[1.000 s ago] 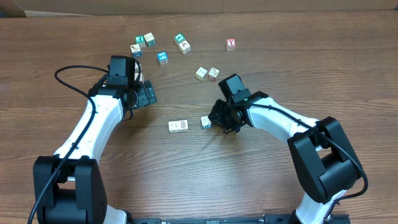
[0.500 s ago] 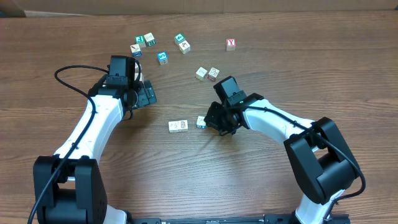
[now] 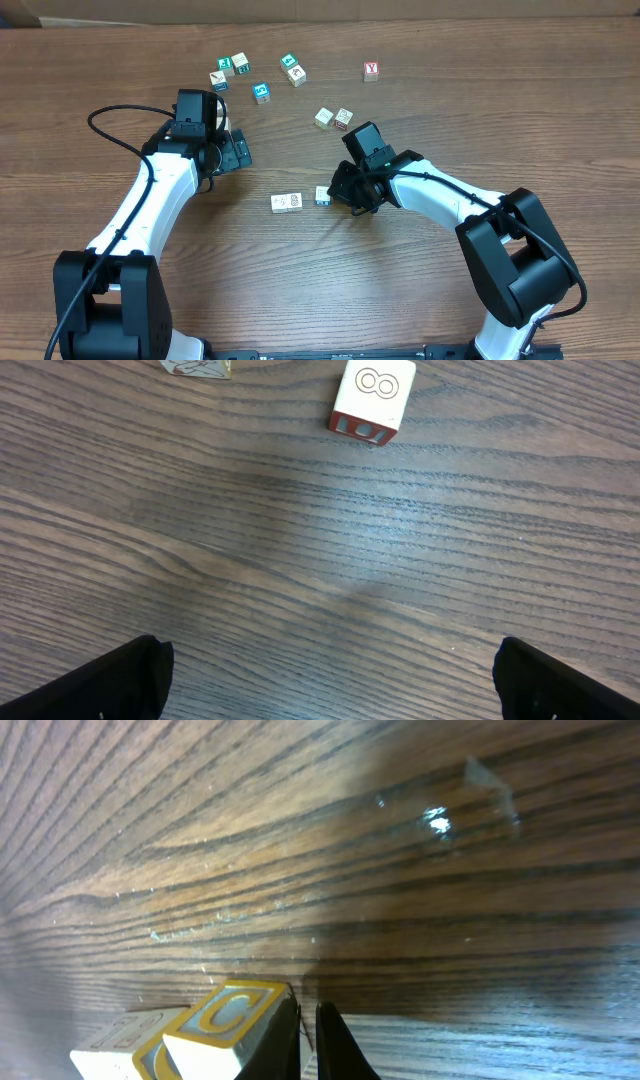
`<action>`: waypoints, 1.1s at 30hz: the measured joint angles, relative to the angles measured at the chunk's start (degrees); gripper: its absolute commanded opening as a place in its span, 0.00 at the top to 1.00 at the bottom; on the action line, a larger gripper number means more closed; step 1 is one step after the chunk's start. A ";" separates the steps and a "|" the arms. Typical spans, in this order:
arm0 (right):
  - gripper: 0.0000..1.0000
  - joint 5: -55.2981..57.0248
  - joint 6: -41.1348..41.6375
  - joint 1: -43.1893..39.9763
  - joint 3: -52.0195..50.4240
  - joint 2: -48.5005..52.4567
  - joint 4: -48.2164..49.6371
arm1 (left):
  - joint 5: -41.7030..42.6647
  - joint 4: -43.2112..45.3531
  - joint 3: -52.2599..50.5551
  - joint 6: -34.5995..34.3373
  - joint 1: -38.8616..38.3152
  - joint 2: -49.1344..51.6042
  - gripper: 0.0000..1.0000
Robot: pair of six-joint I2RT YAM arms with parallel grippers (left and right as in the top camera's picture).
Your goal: Form a horizontal line
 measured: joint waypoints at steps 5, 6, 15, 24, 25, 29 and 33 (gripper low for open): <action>0.96 1.14 0.63 0.00 0.00 0.00 1.09 | 0.00 0.00 0.00 0.00 0.00 0.00 0.00; 0.96 1.29 0.68 0.00 0.00 0.00 1.33 | 0.00 0.00 0.00 0.00 0.00 0.00 0.00; 0.96 2.45 1.03 0.00 0.00 0.00 2.43 | 0.00 0.00 0.00 0.00 0.00 0.00 0.00; 0.96 2.45 1.03 0.07 0.00 0.11 2.60 | 0.00 0.00 0.00 0.00 0.00 0.00 0.00; 0.96 2.45 1.03 0.09 0.00 0.11 2.54 | 0.00 0.00 0.00 0.00 0.00 0.00 0.00; 0.96 2.40 0.76 0.46 0.00 0.11 2.97 | 0.00 0.00 0.00 0.00 0.00 0.00 0.00; 0.96 2.43 0.20 1.53 0.00 0.11 3.08 | 0.00 -0.02 0.00 0.00 0.00 0.00 0.00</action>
